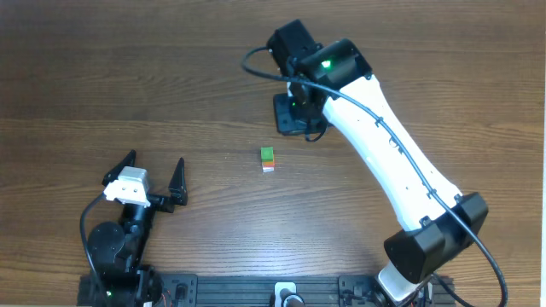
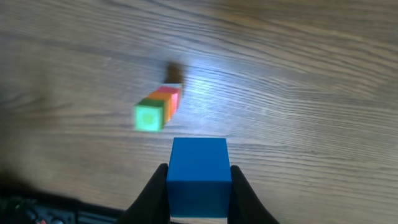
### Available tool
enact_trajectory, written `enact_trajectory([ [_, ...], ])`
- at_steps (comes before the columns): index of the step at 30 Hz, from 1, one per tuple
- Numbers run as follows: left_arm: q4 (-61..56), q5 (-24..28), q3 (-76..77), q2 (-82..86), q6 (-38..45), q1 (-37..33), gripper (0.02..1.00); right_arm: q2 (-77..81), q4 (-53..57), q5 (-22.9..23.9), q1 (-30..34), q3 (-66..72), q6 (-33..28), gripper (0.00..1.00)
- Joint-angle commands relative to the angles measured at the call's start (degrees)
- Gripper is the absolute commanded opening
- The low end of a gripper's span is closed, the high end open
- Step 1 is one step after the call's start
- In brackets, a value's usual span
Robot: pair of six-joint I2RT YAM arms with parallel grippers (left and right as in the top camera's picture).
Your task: Stack Cubes
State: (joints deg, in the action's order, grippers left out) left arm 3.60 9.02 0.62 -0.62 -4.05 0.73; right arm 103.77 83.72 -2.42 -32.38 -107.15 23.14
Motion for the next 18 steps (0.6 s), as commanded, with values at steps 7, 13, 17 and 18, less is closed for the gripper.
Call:
enact_trajectory([
  [7,-0.02,-0.07,-0.31,0.31,0.83,-0.31,1.0,6.93,2.6,-1.92,-6.6,-5.66,8.17,0.012],
  [13,-0.02,-0.07,-0.31,0.31,0.85,-0.31,1.0,10.58,3.1,-3.58,-7.48,-5.66,11.15,0.012],
  [17,-0.02,-0.07,-0.31,0.31,0.83,-0.31,1.0,11.85,2.67,-3.54,-7.48,-5.49,11.82,0.012],
  [18,0.0,-0.07,-0.31,0.31,0.83,-0.31,1.0,12.04,2.6,-3.54,-7.48,-5.4,11.82,0.009],
])
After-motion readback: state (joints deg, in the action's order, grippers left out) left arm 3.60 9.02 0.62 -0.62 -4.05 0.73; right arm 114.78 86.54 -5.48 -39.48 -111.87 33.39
